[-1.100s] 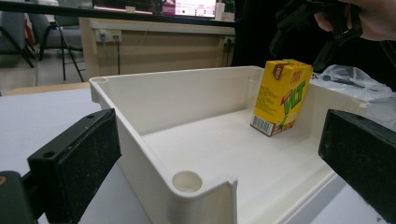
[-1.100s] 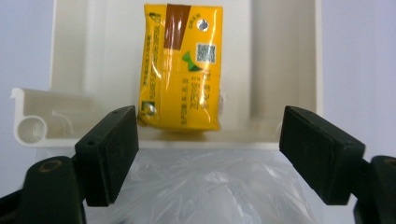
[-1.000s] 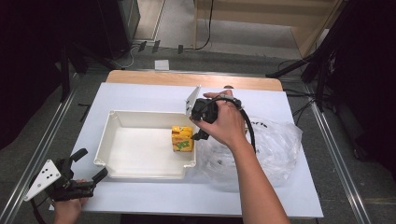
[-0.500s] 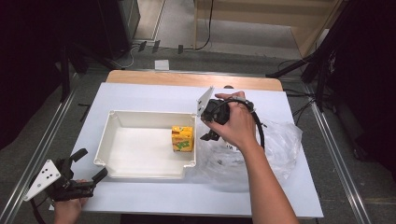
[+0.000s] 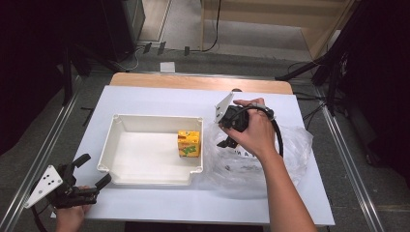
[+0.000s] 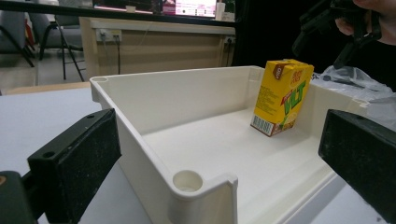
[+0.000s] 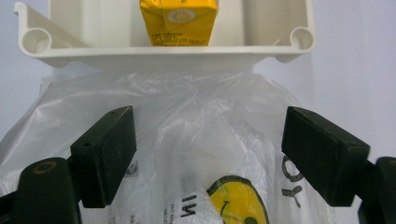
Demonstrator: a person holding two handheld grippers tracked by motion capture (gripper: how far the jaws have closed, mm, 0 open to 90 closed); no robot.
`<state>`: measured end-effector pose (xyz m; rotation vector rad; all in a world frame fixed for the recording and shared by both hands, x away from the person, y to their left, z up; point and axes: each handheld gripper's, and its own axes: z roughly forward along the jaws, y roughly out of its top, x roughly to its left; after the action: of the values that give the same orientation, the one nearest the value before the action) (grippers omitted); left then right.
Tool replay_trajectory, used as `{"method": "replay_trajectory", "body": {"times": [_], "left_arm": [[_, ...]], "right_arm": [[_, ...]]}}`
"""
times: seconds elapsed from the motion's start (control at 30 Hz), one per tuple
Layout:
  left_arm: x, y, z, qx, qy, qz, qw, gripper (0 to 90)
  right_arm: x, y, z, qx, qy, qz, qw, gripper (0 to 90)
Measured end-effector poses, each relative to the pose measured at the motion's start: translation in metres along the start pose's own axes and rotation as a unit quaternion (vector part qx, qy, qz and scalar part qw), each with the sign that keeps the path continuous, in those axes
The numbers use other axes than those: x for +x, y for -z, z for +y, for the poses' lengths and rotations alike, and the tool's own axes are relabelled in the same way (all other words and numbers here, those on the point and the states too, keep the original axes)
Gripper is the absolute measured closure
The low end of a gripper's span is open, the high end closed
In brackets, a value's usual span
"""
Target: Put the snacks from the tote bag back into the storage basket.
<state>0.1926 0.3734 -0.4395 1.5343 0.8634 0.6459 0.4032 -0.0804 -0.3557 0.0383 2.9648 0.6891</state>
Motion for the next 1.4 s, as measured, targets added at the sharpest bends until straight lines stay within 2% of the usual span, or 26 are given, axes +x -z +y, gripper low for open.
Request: {"method": "replay_trajectory", "body": {"times": [0.4,0.6,0.93,1.4], "left_arm": [[0.0,0.0,0.0,0.001,0.0,0.001,1.0,0.0],[0.0,0.0,0.0,0.001,0.0,0.001,1.0,0.0],[0.0,0.0,0.0,0.001,0.0,0.001,1.0,0.0],[0.0,0.0,0.0,0.001,0.001,0.002,1.0,0.0]], "right_arm": [[0.004,0.004,-0.021,-0.004,-0.015,-0.005,0.9999,19.5],[0.006,0.007,-0.035,-0.014,-0.024,-0.014,0.9995,19.6],[0.011,0.009,-0.058,-0.028,-0.039,-0.015,0.9987,19.6],[0.019,0.015,-0.092,-0.055,-0.063,-0.024,0.9962,19.6]]}}
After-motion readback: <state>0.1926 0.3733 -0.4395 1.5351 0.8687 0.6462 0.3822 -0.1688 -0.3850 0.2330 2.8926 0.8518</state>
